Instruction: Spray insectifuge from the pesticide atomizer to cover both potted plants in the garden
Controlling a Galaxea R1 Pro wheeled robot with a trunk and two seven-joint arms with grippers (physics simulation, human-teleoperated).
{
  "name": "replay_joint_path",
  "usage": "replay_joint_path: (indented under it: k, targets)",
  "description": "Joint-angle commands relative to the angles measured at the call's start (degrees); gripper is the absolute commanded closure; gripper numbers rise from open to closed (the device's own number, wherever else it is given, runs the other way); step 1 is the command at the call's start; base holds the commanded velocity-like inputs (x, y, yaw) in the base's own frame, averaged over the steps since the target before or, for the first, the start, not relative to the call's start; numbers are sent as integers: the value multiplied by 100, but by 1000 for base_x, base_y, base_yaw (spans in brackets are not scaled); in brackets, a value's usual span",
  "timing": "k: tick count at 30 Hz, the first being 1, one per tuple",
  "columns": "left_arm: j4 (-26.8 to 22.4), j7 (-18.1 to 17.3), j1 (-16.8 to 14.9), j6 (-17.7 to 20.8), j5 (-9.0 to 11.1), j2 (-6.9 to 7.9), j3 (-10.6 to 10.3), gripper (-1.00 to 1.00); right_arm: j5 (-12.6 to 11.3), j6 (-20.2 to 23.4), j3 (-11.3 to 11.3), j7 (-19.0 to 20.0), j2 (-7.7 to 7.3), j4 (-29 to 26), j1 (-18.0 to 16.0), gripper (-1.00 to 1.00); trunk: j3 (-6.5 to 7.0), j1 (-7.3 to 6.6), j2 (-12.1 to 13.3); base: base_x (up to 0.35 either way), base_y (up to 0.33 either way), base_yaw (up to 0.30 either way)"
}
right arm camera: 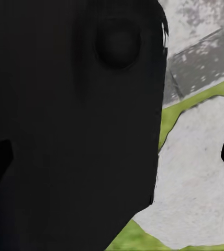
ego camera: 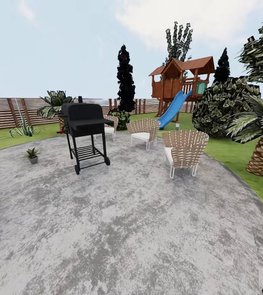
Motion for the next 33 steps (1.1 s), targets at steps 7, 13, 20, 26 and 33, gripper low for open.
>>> replay_joint_path:
  k: [7, 13, 20, 26, 33]
  targets:
    - [-230, 38, -230, 15, -41, -10, 2, -100, -73, -49, -33, -20, -177, -239, -229, -100, -4, 0, -2, 0, 0, 0]
    - [-2370, 40, -600, 39, -67, -1, -3, -100, -88, -62, -43, -28, -363, -1201, -483, -100, -4, 0, -2, 0, 0, 0]
    - [-2574, 35, -1343, 71, -71, -3, 1, -100, -94, -84, -48, -51, -502, -2088, -599, -100, -4, 0, -2, 0, 0, 0]
    - [-2614, 29, -1862, 62, -36, -39, 2, -100, -120, -100, -219, -53, -517, -2668, -620, -100, -4, 0, -2, 0, 0, 0]
    - [-2632, 15, -2349, 22, -6, -130, -3, -100, -143, -127, -440, -24, -481, -3468, -626, -100, -4, 0, -2, 0, 0, 0]
